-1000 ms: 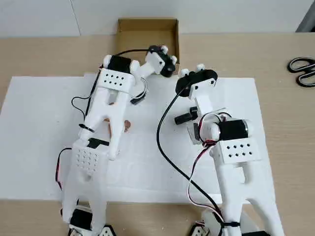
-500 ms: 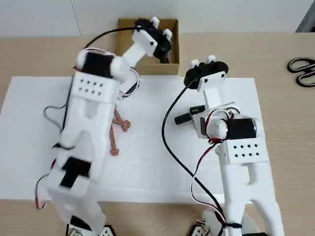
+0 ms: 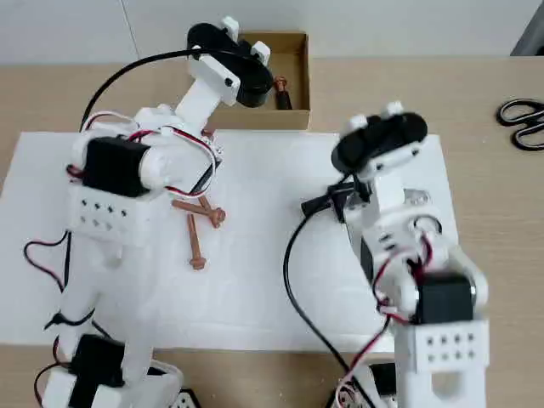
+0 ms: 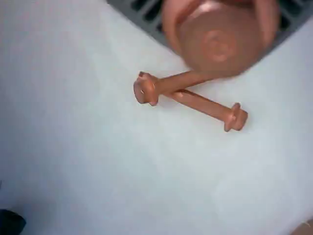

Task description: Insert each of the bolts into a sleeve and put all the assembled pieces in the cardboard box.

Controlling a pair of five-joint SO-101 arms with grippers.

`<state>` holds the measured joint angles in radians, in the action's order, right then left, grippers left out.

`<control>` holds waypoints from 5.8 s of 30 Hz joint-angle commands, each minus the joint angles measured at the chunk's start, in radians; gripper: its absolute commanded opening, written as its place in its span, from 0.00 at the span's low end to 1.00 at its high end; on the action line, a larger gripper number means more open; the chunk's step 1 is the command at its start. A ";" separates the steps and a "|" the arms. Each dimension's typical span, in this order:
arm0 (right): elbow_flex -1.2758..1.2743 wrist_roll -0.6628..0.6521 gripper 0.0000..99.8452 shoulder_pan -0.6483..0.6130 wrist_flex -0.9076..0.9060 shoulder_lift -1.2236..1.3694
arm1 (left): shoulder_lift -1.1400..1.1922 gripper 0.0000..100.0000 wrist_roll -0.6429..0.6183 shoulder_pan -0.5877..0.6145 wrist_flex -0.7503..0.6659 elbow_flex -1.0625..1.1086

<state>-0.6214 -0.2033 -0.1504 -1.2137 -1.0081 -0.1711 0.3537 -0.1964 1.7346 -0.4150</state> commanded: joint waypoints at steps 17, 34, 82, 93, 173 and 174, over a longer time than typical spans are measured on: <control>-0.477 -0.002 0.00 0.005 0.137 -0.532 | -0.115 0.00 -0.176 -0.262 -0.020 0.001; -0.865 -0.003 0.00 -0.008 0.429 -0.805 | -0.118 0.00 -0.549 -0.147 -0.259 0.084; -0.928 0.318 0.00 -0.305 0.949 -0.806 | -0.477 0.00 -0.689 -0.302 -1.040 0.653; -0.908 0.318 0.00 -0.309 0.947 -0.806 | -0.393 0.00 -0.750 -0.331 -1.043 0.604; -0.861 0.318 0.00 -0.306 0.914 -0.806 | -0.339 0.02 -0.657 -0.411 -0.743 0.680; -0.861 0.318 0.00 -0.306 0.914 -0.806 | -0.339 0.05 -0.657 -0.417 -0.738 0.679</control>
<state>-1.5528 0.1112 -0.4603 -0.2992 -1.7967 -0.4948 -0.3107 -0.5984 0.9751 0.2754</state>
